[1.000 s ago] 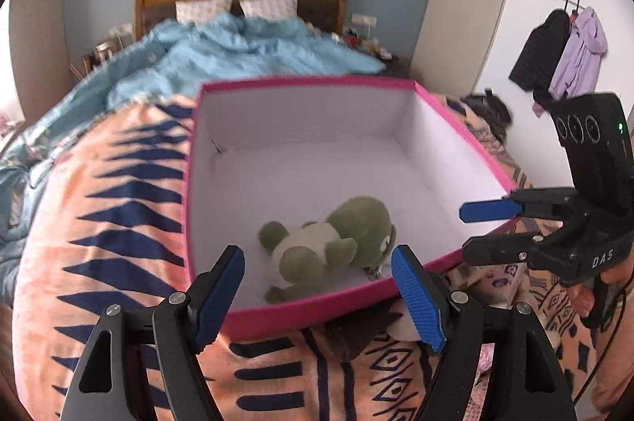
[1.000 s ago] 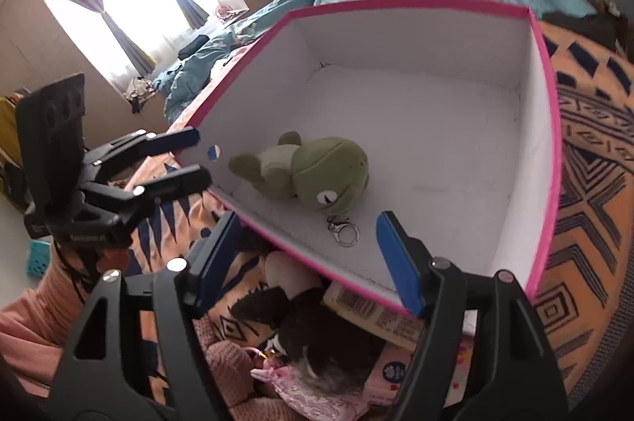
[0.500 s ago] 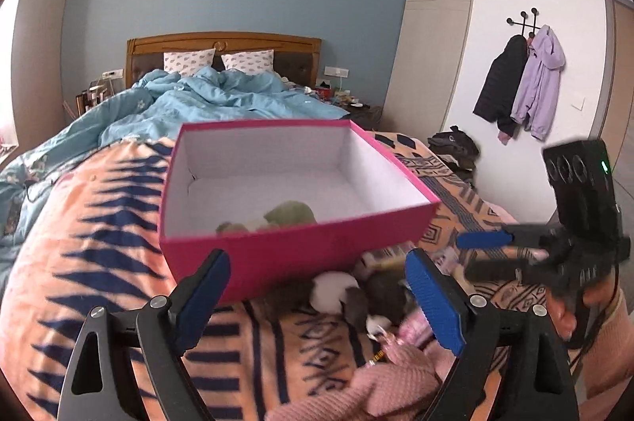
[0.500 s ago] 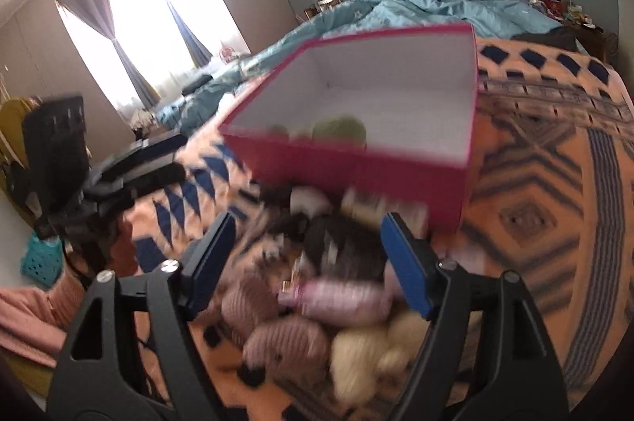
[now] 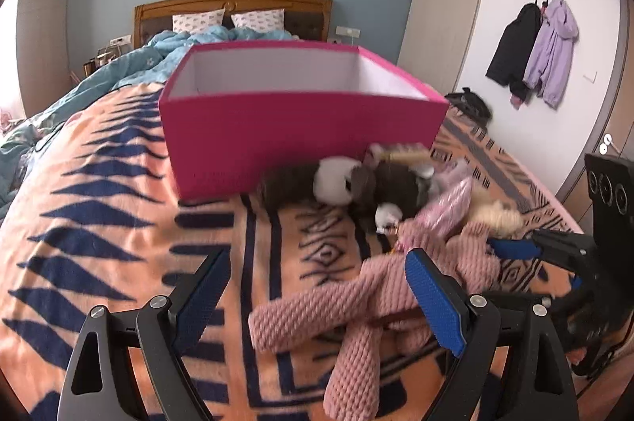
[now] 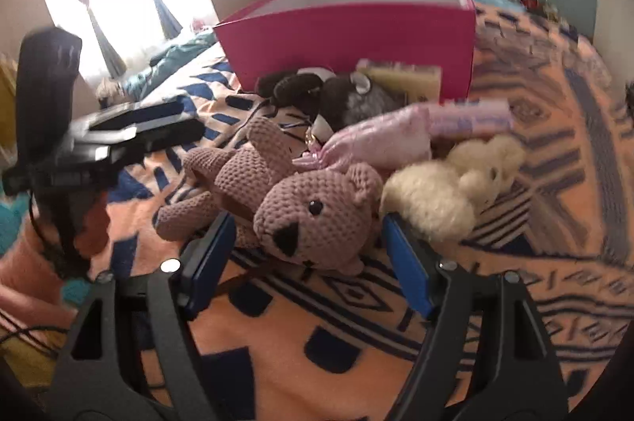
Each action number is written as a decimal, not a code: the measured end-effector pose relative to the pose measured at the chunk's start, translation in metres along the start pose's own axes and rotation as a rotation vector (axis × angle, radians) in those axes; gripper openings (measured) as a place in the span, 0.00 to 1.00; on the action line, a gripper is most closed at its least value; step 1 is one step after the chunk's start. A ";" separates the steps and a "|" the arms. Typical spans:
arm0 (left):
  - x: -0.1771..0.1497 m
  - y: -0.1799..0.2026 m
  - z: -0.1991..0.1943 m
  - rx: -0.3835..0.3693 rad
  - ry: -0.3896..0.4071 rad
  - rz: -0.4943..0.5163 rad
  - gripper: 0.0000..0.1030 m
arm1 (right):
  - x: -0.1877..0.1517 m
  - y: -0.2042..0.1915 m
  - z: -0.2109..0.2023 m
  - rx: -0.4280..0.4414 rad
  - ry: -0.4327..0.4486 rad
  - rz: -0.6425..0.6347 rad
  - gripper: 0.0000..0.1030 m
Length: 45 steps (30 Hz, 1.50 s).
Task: Organize objects
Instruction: 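Move the right gripper back to the pile and grasp the pink knitted bear, then carry the pink knitted bear with the right gripper and release it into the box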
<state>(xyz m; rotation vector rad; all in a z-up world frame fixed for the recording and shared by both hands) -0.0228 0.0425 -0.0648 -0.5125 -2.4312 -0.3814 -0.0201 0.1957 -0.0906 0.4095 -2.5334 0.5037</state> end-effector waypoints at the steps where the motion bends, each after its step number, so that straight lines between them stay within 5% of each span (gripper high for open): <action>1: -0.002 0.000 0.000 0.001 -0.001 -0.001 0.89 | 0.001 0.001 0.003 0.006 0.006 0.005 0.75; 5: -0.013 0.001 0.001 -0.010 -0.017 -0.012 0.89 | 0.005 0.002 0.015 0.008 0.023 0.021 0.75; 10: -0.021 0.005 -0.001 -0.020 -0.037 0.009 0.89 | 0.006 0.006 0.016 0.026 0.023 0.050 0.61; 25: -0.014 0.038 -0.026 -0.168 -0.017 0.122 0.89 | 0.031 -0.016 -0.034 0.150 0.095 0.059 0.59; 33: 0.029 0.032 -0.043 -0.162 0.051 0.151 0.86 | 0.076 -0.030 -0.061 0.174 0.174 0.006 0.59; 45: 0.130 0.007 -0.053 -0.010 0.162 0.187 0.85 | 0.176 -0.036 -0.079 0.159 0.281 -0.064 0.59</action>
Point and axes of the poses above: each gripper's, at about its wrist camera, not at the fingertips, and z roughly the way its jaws point, y to its right, x to its top, the point moved 7 cm from there along z, roughly the way its jaws point, and after that the axes turned 10 degrees about -y, right-handed, at the moved point
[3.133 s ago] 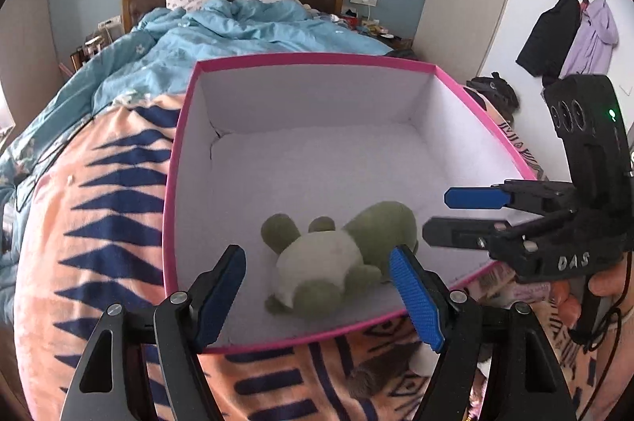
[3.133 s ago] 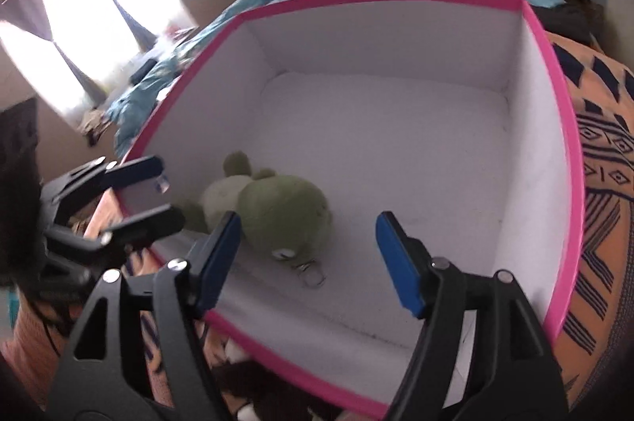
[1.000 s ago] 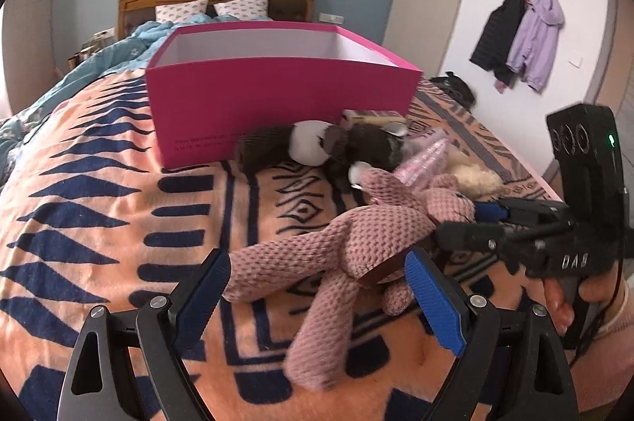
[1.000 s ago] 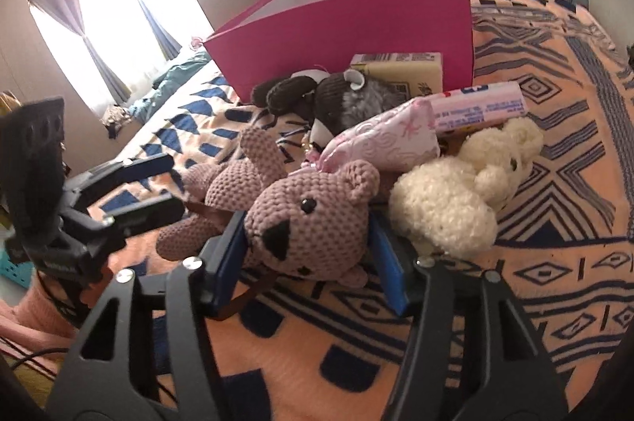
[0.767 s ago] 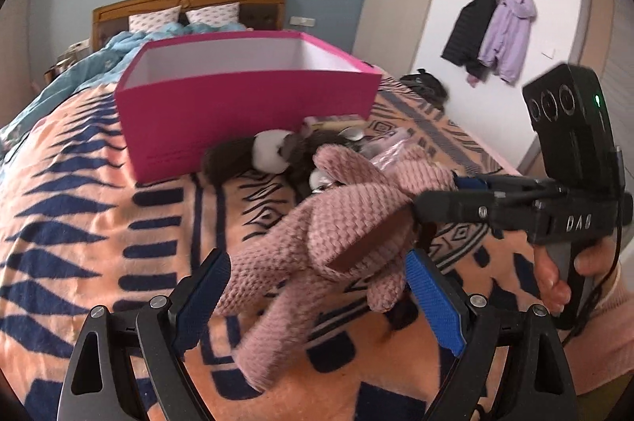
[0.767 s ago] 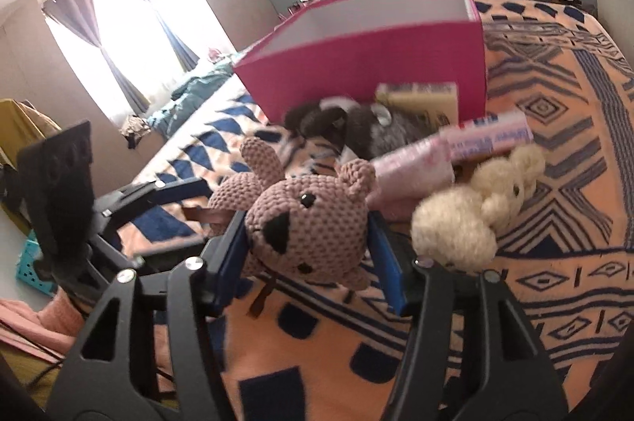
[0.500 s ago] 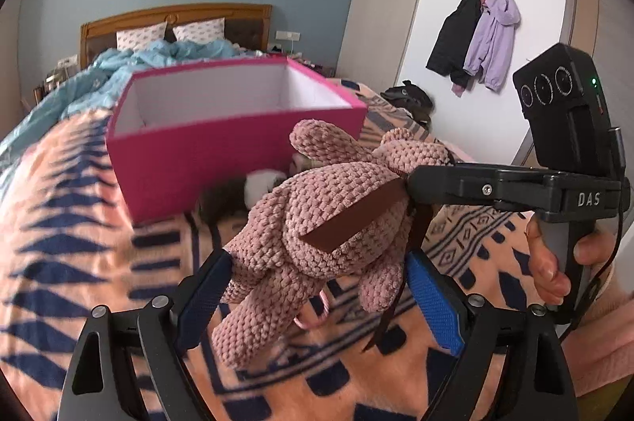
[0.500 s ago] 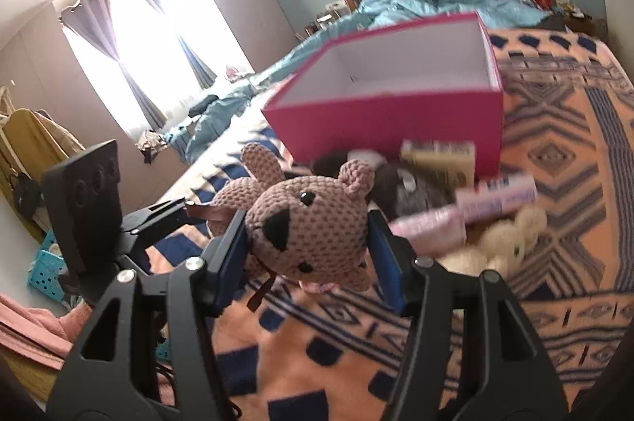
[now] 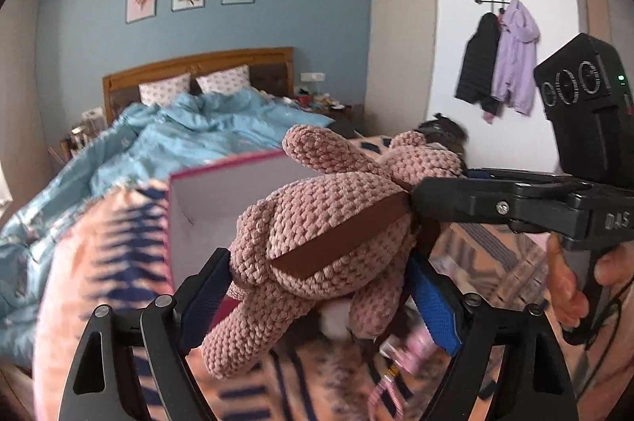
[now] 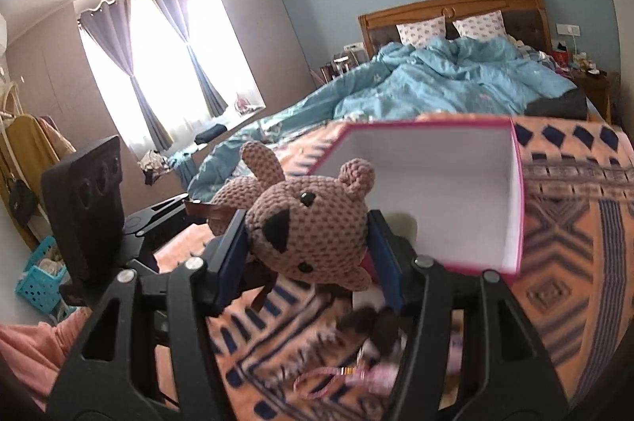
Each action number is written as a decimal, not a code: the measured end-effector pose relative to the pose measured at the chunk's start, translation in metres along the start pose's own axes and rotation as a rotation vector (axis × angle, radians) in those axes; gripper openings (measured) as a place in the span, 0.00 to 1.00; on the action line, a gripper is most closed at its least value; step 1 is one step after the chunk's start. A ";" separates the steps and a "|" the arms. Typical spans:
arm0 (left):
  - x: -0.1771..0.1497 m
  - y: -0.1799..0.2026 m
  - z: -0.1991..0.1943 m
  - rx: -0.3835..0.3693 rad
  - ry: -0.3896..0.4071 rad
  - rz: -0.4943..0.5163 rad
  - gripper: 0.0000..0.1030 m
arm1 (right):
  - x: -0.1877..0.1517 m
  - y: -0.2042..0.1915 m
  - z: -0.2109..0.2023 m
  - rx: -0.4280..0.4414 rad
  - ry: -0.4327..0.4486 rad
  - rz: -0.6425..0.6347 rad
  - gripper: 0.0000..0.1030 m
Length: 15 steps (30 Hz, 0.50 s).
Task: Organize objects
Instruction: 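Carry the pink knitted bear with the right gripper and release it into the box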
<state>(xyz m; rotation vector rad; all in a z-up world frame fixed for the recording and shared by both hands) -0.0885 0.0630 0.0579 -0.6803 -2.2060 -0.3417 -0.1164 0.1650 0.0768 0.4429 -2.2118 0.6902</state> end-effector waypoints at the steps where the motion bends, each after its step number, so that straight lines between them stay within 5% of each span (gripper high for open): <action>1: 0.007 -0.004 0.002 0.010 0.004 0.002 0.85 | 0.008 0.002 0.002 -0.003 0.009 -0.004 0.59; 15: 0.055 -0.060 0.082 0.084 -0.109 -0.037 0.85 | 0.066 0.066 0.075 -0.017 -0.060 0.094 0.59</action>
Point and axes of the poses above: each gripper's, at about its wrist camera, not at the fingertips, and z roughly the way its jaws point, y to its right, x to its top, the point moved 7 cm from there along z, roughly the way its jaws point, and after that the axes turned 10 degrees about -y, right-handed, at the moved point
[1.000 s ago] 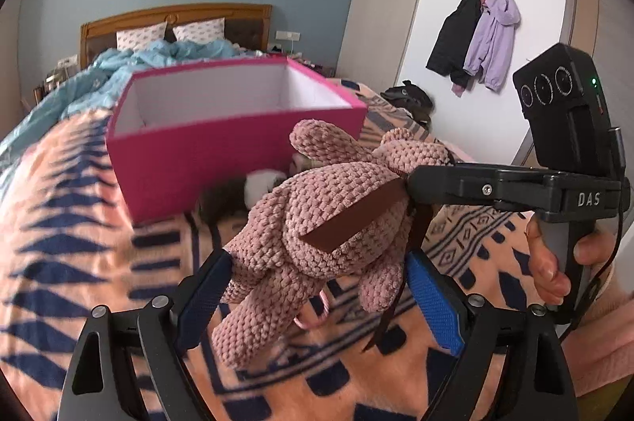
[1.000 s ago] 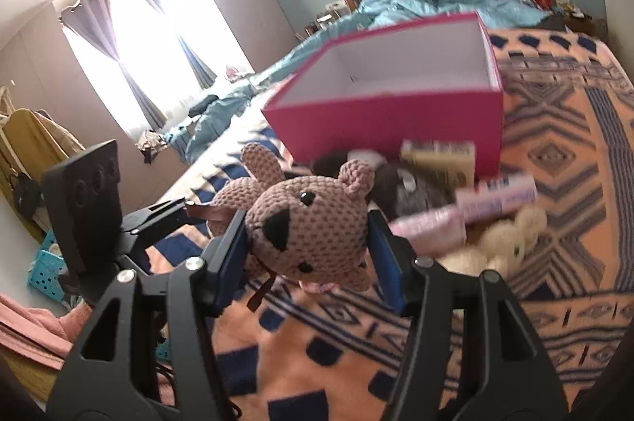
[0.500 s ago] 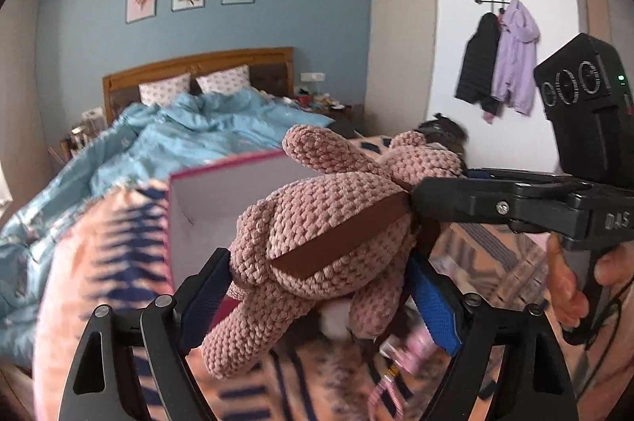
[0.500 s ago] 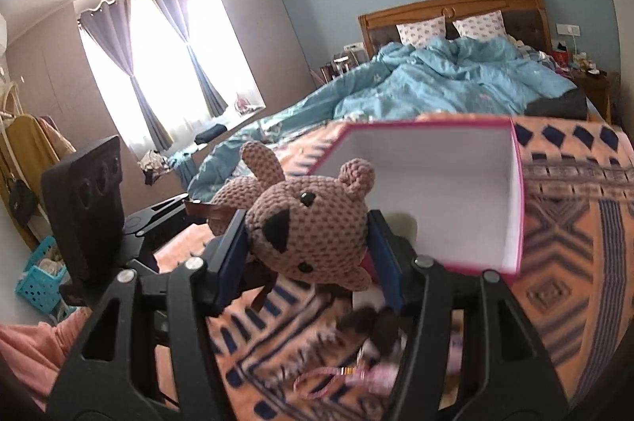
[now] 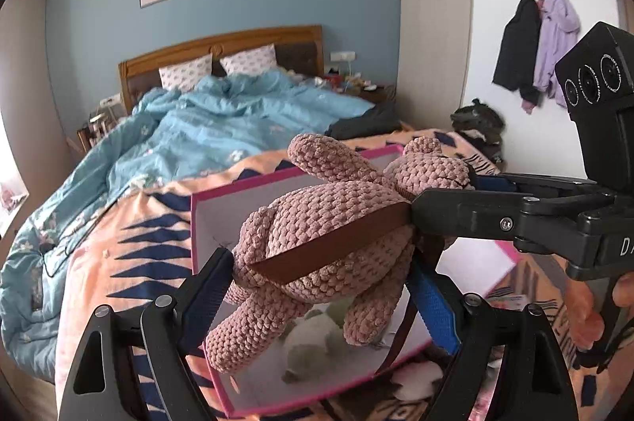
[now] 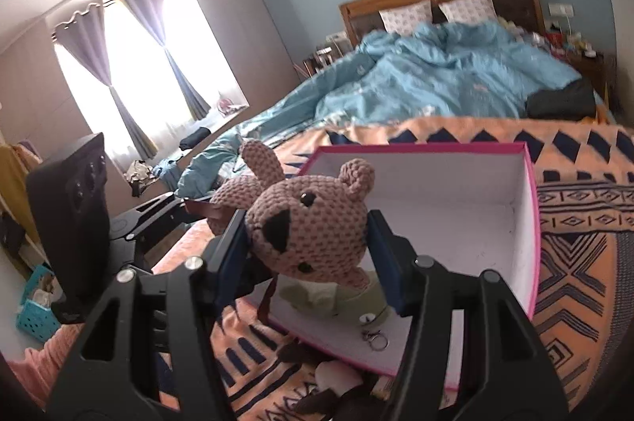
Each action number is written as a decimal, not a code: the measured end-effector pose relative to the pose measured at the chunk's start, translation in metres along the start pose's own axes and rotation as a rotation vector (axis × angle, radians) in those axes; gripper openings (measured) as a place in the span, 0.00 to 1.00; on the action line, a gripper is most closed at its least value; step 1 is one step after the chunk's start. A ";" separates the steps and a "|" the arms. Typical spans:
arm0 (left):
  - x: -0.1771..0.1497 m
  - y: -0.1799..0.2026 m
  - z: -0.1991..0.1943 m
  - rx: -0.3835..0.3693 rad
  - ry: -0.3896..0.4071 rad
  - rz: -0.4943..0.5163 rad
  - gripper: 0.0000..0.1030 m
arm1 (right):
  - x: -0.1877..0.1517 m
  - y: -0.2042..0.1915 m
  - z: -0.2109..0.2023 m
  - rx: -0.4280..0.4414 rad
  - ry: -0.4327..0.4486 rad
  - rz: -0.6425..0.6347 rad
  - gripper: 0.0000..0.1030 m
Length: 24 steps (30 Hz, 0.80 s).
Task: Organize objects
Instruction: 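Carry the pink knitted bear with the right gripper and release it into the box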
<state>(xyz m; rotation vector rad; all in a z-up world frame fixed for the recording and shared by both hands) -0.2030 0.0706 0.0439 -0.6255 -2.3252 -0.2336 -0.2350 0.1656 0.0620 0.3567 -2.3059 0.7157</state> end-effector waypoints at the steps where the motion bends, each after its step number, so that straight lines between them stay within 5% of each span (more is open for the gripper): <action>1: 0.000 -0.003 0.007 0.003 -0.011 -0.005 0.85 | 0.002 0.006 0.006 0.004 -0.010 0.017 0.59; 15: -0.002 -0.020 0.072 0.090 -0.177 -0.023 0.82 | 0.007 0.049 0.080 -0.073 -0.165 0.115 0.60; 24: -0.003 -0.025 0.065 0.147 -0.155 -0.041 0.82 | 0.003 0.070 0.106 -0.153 -0.265 0.189 0.67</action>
Point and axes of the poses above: each gripper's, at about its wrist camera, not at the fingertips, and z roughly the way its jaws point, y to its right, x to its top, the point moved 7 cm from there along z, roughly the way its jaws point, and after that the axes turned 10 degrees about -y, right-handed, at the moved point
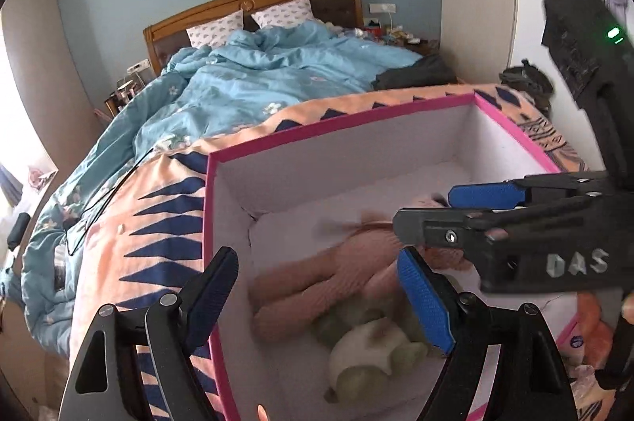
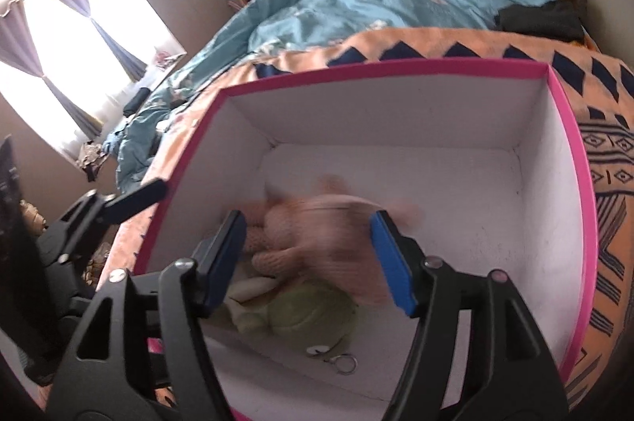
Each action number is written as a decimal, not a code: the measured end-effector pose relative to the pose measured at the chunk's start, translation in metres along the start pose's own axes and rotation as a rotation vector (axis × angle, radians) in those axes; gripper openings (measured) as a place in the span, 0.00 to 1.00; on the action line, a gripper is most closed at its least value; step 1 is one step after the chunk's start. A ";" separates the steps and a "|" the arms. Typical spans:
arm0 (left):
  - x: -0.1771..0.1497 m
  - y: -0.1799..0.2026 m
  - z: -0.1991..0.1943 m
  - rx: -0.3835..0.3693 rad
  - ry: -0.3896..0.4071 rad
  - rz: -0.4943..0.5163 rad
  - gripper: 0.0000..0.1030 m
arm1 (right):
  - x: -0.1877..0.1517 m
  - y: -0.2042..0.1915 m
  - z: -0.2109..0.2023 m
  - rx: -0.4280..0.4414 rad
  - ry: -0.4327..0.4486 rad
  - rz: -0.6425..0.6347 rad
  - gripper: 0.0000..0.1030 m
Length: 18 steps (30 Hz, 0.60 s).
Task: Organize objects
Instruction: 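Carry the pink knitted bear with the right gripper and release it into the box, then return the right gripper to the pile and grasp the brown and white dog plush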
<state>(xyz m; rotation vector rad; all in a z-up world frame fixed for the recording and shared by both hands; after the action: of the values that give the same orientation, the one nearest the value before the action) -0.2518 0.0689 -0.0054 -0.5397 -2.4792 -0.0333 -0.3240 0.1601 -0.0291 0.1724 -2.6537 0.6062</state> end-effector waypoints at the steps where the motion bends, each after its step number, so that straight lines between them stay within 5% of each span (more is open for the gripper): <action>1: -0.001 -0.001 -0.005 -0.008 0.017 -0.009 0.82 | -0.001 0.001 -0.001 0.001 0.002 0.009 0.67; 9: -0.016 -0.005 -0.051 -0.191 0.187 -0.107 0.88 | -0.018 0.004 -0.028 0.055 0.050 -0.007 0.68; 18: -0.050 -0.008 -0.083 -0.334 0.287 -0.206 0.89 | -0.057 -0.012 -0.078 0.111 0.146 -0.078 0.70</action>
<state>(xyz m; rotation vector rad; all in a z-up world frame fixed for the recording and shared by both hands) -0.1722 0.0310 0.0362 -0.3803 -2.2451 -0.5749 -0.2418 0.1855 0.0157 0.2523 -2.4627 0.7123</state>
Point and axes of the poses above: each gripper's, at about its wrist camera, not at the fingertips, and z roughly the way its jaws point, y to its right, x to its top, the point moved 7 cm from there along z, roughly the way its jaws point, and after that the axes turned 10 degrees about -y, right-handed, at the moved point
